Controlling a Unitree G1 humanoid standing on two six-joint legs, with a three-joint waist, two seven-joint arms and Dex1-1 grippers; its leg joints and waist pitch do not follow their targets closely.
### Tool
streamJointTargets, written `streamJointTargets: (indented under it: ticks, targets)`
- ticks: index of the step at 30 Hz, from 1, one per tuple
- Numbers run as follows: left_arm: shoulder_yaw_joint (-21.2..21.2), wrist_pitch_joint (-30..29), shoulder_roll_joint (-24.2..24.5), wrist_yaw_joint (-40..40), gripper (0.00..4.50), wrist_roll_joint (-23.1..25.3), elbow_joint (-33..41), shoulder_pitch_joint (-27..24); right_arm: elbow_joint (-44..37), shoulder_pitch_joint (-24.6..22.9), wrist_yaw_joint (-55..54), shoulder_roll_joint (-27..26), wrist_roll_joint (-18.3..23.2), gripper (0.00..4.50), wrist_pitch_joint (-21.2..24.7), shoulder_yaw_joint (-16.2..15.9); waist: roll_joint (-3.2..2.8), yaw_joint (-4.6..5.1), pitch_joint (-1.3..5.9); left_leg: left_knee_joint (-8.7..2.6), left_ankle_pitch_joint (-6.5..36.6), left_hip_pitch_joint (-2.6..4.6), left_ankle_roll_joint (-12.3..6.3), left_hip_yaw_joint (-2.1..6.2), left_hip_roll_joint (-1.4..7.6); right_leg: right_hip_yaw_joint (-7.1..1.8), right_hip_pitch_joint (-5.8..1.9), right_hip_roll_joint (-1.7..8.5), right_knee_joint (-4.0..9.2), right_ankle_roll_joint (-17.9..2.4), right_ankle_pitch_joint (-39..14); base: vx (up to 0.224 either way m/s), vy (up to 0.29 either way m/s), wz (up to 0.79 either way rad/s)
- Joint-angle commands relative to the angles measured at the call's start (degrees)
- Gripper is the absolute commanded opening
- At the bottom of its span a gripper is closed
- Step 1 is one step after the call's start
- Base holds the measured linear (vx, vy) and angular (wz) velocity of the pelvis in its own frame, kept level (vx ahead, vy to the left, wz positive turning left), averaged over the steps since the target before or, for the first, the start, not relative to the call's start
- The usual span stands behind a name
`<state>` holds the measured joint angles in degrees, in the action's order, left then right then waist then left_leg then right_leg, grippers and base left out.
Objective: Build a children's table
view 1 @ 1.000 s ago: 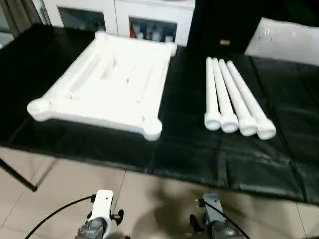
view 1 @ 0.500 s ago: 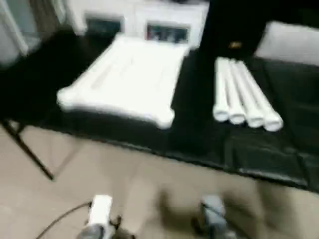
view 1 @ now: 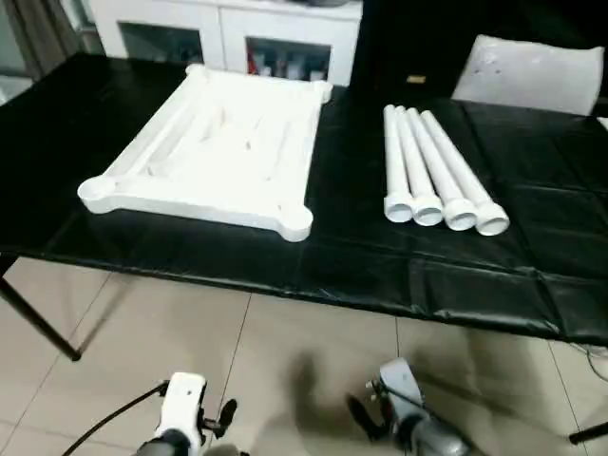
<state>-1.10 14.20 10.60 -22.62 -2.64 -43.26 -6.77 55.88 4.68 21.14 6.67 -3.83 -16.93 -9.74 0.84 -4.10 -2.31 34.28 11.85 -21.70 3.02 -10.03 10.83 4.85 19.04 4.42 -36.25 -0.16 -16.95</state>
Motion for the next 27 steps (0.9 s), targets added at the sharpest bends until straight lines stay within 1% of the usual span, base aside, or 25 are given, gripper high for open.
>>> streamJointTargets:
  ticks: [1,3,4,5,6,7,8,9,10,11,12,13,14,15,16,17,18,20,21,22,23,24,25,26,27]
  targets:
    - [-1.09,0.41,0.93,-2.33,4.46,-1.12,7.71,-2.95,-4.76,-1.15,0.89,3.08,-1.09,4.50,-2.90,-0.48,-0.57,-0.19,1.89,-4.77,8.38,0.68,-6.35,1.53,4.52,-3.54,-0.95,5.52,4.10,-13.04,10.63,0.000,0.000,0.00]
    - [-0.42,-0.54,1.61,-4.30,4.46,-3.72,14.73,-6.36,-12.13,-3.49,5.78,5.00,2.48,4.50,-1.77,0.87,-0.31,-0.43,1.86,-4.67,8.66,0.66,-6.72,1.39,4.50,-3.58,-1.15,5.49,4.17,-12.58,10.56,0.000,0.000,0.00]
    - [-0.44,-1.20,2.05,-5.54,4.46,-4.90,18.27,-8.07,-16.53,-5.13,8.54,6.15,3.72,4.50,-0.84,0.80,-0.41,-0.77,1.73,-4.67,9.14,0.62,-7.12,1.45,4.49,-3.68,-1.13,5.45,4.25,-11.88,10.35,0.000,0.000,0.00]
    - [-0.58,-1.91,2.57,-6.34,4.46,-5.73,21.74,-9.73,-21.10,-6.92,11.08,7.43,4.77,4.50,0.10,0.45,-0.28,-0.86,1.79,-4.66,9.33,0.66,-7.31,1.43,4.49,-3.67,-1.24,5.31,4.32,-11.46,10.40,0.000,0.000,0.00]
    - [-0.93,-3.03,3.20,-7.28,4.46,-6.93,26.11,-11.77,-26.46,-9.10,13.85,8.93,6.03,4.50,1.51,-0.15,0.00,-1.03,1.63,-4.68,9.74,0.59,-7.64,1.45,4.48,-3.64,-1.23,5.09,4.38,-10.78,10.38,0.000,0.000,0.00]
    - [-1.05,-4.16,3.53,-7.81,4.46,-7.57,29.22,-13.19,-29.84,-10.51,15.54,9.76,6.68,4.50,2.53,-0.34,-0.04,-1.09,1.42,-4.84,10.50,0.57,-7.73,1.50,4.51,-3.67,-1.03,4.93,4.44,-10.13,9.91,0.000,0.000,0.00]
    - [-1.26,-4.99,4.00,-8.40,4.46,-8.25,32.07,-14.58,-33.57,-12.00,16.71,10.72,7.87,4.50,3.79,-0.60,0.07,-0.98,1.41,-4.98,11.41,0.66,-7.37,1.46,4.38,-3.61,-0.93,4.76,4.61,-10.07,7.90,0.000,0.000,0.00]
    - [-1.62,-6.43,4.81,-9.41,4.46,-9.69,37.33,-17.21,-40.66,-14.72,18.57,12.49,10.32,4.50,6.30,-1.04,0.10,-1.10,1.64,-4.89,10.93,0.62,-7.17,1.55,4.40,-3.66,-1.28,4.79,4.54,-9.78,8.13,0.000,0.000,0.00]
    - [-1.78,-7.86,5.52,-10.13,4.46,-11.27,41.70,-19.42,-46.34,-16.77,19.34,14.03,12.27,4.50,8.42,-1.51,0.21,-1.21,0.86,-5.48,13.67,0.59,-6.65,1.59,4.51,-3.66,-0.95,4.75,5.08,-9.26,3.87,0.000,0.000,0.00]
    - [-1.80,-8.50,6.01,-10.17,4.46,-12.21,45.45,-21.31,-51.16,-18.49,20.01,15.31,14.28,4.50,10.42,-1.80,0.27,-1.28,0.78,-5.57,15.11,0.67,-6.09,1.62,4.61,-3.78,-1.01,4.73,5.25,-8.69,1.44,0.000,0.000,0.00]
    - [-1.76,-9.02,6.27,-9.99,4.46,-12.78,48.19,-22.66,-54.48,-19.69,20.51,16.18,15.69,4.50,12.01,-1.84,0.22,-1.25,0.48,-5.91,17.58,0.67,-4.93,1.68,4.58,-3.95,-0.82,4.70,5.63,-7.72,-3.32,0.000,0.000,0.00]
    - [-1.55,-9.58,6.41,-10.01,4.46,-14.08,50.78,-23.88,-58.48,-21.14,21.11,17.11,17.52,4.50,13.95,-1.70,0.42,-0.98,0.08,-6.30,20.77,0.80,-3.14,1.60,4.27,-4.16,-0.46,4.57,6.30,-6.68,-10.34,0.000,0.000,0.00]
    - [-1.46,-9.81,6.45,-10.11,4.46,-14.77,51.68,-24.31,-60.08,-21.71,21.31,17.48,18.27,4.50,14.68,-1.66,0.36,-1.08,0.01,-6.43,22.00,0.89,-2.27,1.72,4.24,-4.34,-0.34,4.67,6.57,-6.02,-13.73,0.000,0.000,0.00]
    - [-0.82,-9.23,6.52,-10.50,4.46,-15.88,52.60,-25.05,-64.29,-22.91,21.29,18.16,20.68,4.50,16.81,-1.24,0.42,-1.09,-0.12,-6.45,23.65,1.25,-0.80,1.79,4.14,-4.78,0.18,4.74,7.12,-5.10,-18.52,0.000,0.000,0.00]
    - [0.61,-9.14,6.95,-10.38,4.46,-17.52,54.99,-25.74,-69.68,-23.52,19.57,18.29,23.75,4.50,19.50,0.15,0.50,-1.12,-0.28,-6.50,25.09,1.57,0.09,1.84,4.06,-5.07,0.64,4.73,7.46,-4.21,-21.53,0.000,0.000,0.00]
    - [1.10,-9.45,7.13,-10.13,4.46,-17.92,56.00,-25.82,-71.14,-23.49,18.85,18.14,24.33,4.50,20.19,0.76,0.78,-1.10,-0.24,-6.59,24.92,1.66,0.29,1.92,4.05,-5.17,0.54,4.69,7.48,-3.84,-21.69,0.000,0.000,0.00]
    - [2.03,-10.82,7.41,-9.28,4.46,-18.55,58.32,-25.52,-73.52,-23.05,17.32,17.48,25.37,4.50,21.96,2.17,0.75,-1.01,-0.11,-6.68,24.67,1.47,0.79,2.07,3.98,-5.21,0.48,4.69,7.30,-3.41,-21.63,0.000,0.000,0.00]
    - [2.41,-11.55,7.51,-8.75,4.46,-18.76,59.34,-25.14,-74.31,-22.63,16.46,17.07,25.92,4.50,22.82,2.81,0.55,-0.92,0.08,-6.63,22.72,1.72,1.27,1.92,3.89,-5.24,0.78,4.37,7.06,-3.54,-17.63,0.000,0.000,0.00]
    - [5.06,-17.48,7.68,-4.65,4.46,-21.31,64.46,-21.15,-78.62,-19.59,10.35,15.30,28.67,4.50,28.73,6.10,0.30,-0.88,0.15,-6.67,21.83,1.80,1.72,1.88,3.86,-5.24,0.72,4.14,6.68,-3.84,-15.57,0.000,0.000,0.00]
    - [6.46,-20.11,8.00,-2.28,4.46,-21.59,65.88,-17.33,-80.41,-17.11,6.69,14.03,30.00,4.50,31.73,7.41,0.04,-0.83,0.63,-6.48,19.93,2.16,2.38,1.88,3.78,-5.08,0.69,3.68,5.94,-4.98,-10.01,0.000,0.000,0.00]
    - [6.81,-22.80,7.92,0.11,4.46,-21.57,66.65,-13.21,-81.22,-14.61,3.32,12.81,30.28,4.50,34.12,8.44,-0.07,-0.47,0.73,-6.48,18.77,2.43,3.42,1.76,3.56,-4.85,0.85,3.24,5.52,-5.58,-6.94,0.000,0.000,0.00]
    - [6.81,-23.70,7.87,0.96,4.46,-21.45,66.79,-11.65,-81.39,-13.68,2.14,12.36,30.29,4.50,34.91,8.75,-0.07,-0.47,0.73,-6.48,18.77,2.43,3.42,1.76,3.56,-4.85,0.85,3.24,5.52,-5.58,-6.94,0.000,0.000,0.00]
    - [6.79,-27.21,7.26,5.69,4.46,-17.55,64.58,-4.88,-81.40,-10.35,-1.89,10.68,29.75,4.50,38.16,9.28,0.16,-0.40,0.90,-6.08,14.55,1.95,3.78,1.54,3.35,-4.76,0.34,3.27,5.11,-5.21,-1.95,0.000,0.000,0.00]
    - [6.69,-29.26,6.78,8.61,4.46,-14.75,62.83,-0.96,-81.11,-8.43,-3.89,9.92,29.41,4.50,40.00,9.54,0.06,-0.19,1.18,-5.79,12.56,2.30,4.38,1.35,3.11,-4.79,0.34,2.99,4.75,-4.54,0.99,0.000,0.000,0.00]
    - [6.55,-29.98,5.94,10.83,4.46,-12.80,60.84,3.03,-80.63,-6.24,-6.44,8.62,27.28,4.50,42.34,9.29,0.43,0.16,1.17,-5.65,11.44,2.13,4.32,1.23,2.88,-4.91,0.26,2.96,4.67,-4.13,2.27,0.000,0.000,0.00]
